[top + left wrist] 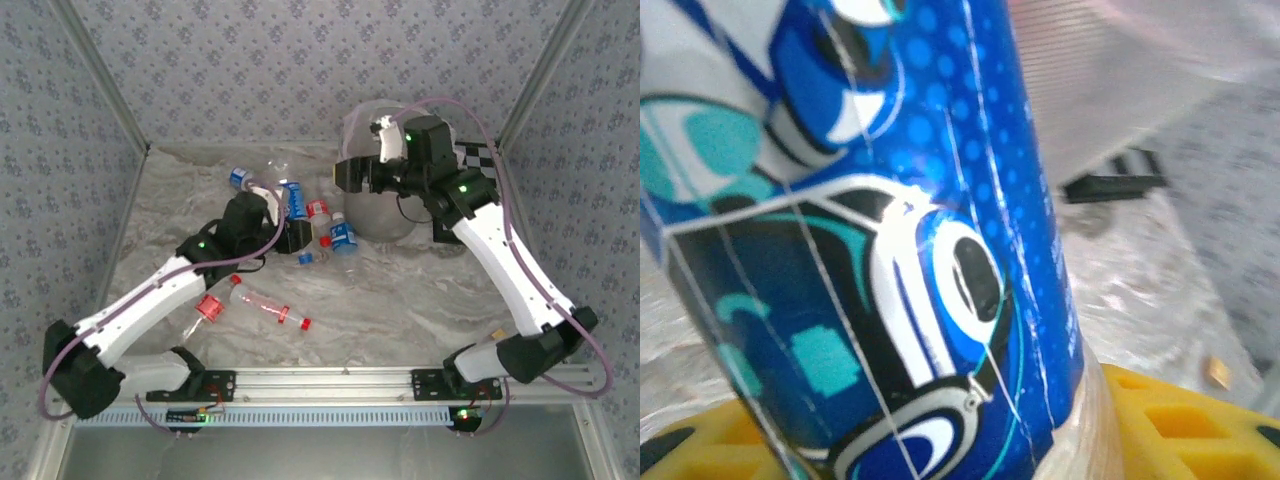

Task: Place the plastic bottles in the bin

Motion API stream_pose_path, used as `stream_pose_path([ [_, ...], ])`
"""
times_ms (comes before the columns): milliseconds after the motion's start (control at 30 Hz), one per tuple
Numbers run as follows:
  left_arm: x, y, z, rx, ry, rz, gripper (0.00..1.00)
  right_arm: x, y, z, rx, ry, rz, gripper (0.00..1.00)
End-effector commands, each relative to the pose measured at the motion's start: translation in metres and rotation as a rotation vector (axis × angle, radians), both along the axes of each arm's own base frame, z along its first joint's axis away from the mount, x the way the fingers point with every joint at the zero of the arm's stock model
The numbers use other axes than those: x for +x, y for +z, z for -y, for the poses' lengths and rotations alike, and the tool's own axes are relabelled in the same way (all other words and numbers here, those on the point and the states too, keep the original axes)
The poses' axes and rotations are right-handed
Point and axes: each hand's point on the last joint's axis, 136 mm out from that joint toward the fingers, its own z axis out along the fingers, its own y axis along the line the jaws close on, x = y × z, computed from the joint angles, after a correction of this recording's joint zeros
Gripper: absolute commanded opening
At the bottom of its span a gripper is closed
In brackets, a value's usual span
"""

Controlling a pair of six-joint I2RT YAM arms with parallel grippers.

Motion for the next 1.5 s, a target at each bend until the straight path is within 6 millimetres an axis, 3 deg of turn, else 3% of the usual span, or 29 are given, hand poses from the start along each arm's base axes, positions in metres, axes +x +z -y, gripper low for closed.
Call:
stream_pose_path([
  [0,-0.022,0.015,0.021,-0.040,-0.211,0.098,0.21,-0.001,0.013,-0.030,0.072,0.106,-0.007,0.81],
  [167,-0.036,0.019,0.033,-0.038,-0.293,0.132,0.17,0.000,0.004,-0.057,0.095,0.186,-0.077,0.92],
  [333,-0.044,0.026,0.041,-0.048,-0.343,0.171,0.14,0.012,-0.016,-0.065,0.075,0.172,-0.137,0.97],
  [400,-0.045,0.026,0.043,-0.046,-0.355,0.174,0.14,0.013,-0.019,-0.069,0.086,0.186,-0.158,0.94],
  [500,-0.043,0.023,0.042,-0.037,-0.344,0.171,0.15,0.014,-0.020,-0.069,0.083,0.180,-0.159,0.76],
  [600,-0.041,0.022,0.038,-0.026,-0.319,0.174,0.26,0.017,-0.016,-0.057,0.049,0.128,-0.133,0.62],
  [667,-0.041,0.023,0.037,-0.026,-0.317,0.182,0.39,0.020,-0.008,-0.048,0.041,0.103,-0.105,0.54],
  [767,-0.044,0.027,0.037,-0.033,-0.325,0.186,0.69,0.025,0.014,-0.032,0.040,0.067,-0.041,0.45],
  [833,-0.044,0.028,0.034,-0.031,-0.311,0.188,0.94,0.029,0.036,-0.014,0.040,0.021,0.020,0.44],
  [867,-0.043,0.029,0.031,-0.026,-0.293,0.190,0.99,0.032,0.046,-0.003,0.039,-0.007,0.047,0.43],
  [967,-0.039,0.023,0.020,0.008,-0.235,0.181,1.00,0.044,0.087,0.048,0.055,-0.166,0.159,0.41],
  [1033,-0.038,0.019,0.015,0.028,-0.214,0.172,1.00,0.054,0.114,0.092,0.058,-0.315,0.254,0.41],
  [1167,-0.036,0.012,0.013,0.029,-0.197,0.154,1.00,0.067,0.144,0.161,0.074,-0.531,0.362,0.40],
  [1333,-0.034,0.003,0.012,0.016,-0.174,0.126,1.00,0.092,0.134,0.224,0.043,-0.754,0.382,0.36],
  [1467,-0.029,-0.004,0.006,0.037,-0.132,0.106,1.00,0.111,0.107,0.233,0.018,-0.785,0.337,0.35],
])
